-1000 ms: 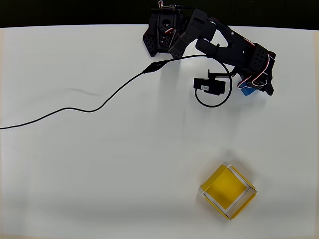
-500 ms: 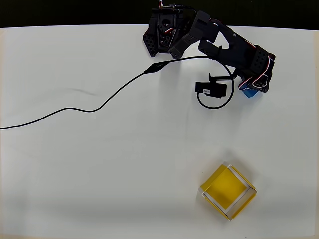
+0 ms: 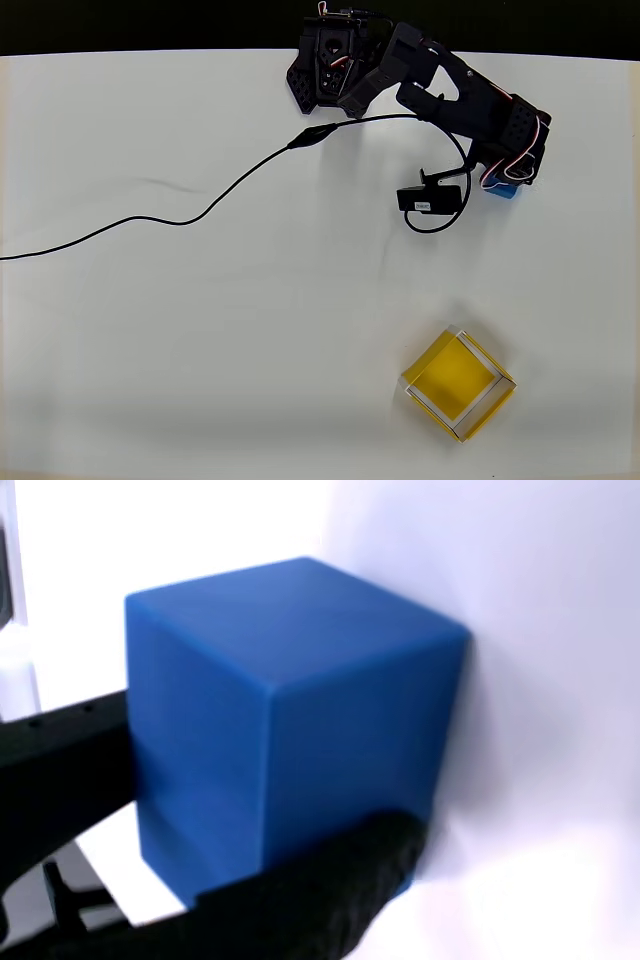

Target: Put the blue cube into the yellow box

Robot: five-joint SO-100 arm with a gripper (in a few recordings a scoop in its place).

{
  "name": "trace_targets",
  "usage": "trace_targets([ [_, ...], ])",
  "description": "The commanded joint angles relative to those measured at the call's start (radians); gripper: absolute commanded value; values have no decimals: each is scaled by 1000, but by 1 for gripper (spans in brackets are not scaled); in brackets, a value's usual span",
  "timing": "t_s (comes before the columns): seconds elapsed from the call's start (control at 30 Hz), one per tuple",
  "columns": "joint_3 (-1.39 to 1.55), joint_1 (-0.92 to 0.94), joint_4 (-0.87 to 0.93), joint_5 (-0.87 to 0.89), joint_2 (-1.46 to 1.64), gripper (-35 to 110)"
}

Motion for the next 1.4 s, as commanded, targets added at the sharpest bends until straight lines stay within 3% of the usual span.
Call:
trace_targets([
  [0.0, 15, 97, 11, -166, 235, 7],
  [0.43, -43, 551, -87, -767, 472, 5],
  [0.63, -123, 638, -285, -962, 414, 5],
  [0.9, -215, 675, -549, -1123, 272, 5],
  [1.37, -433, 756, -749, -1221, -44, 6],
])
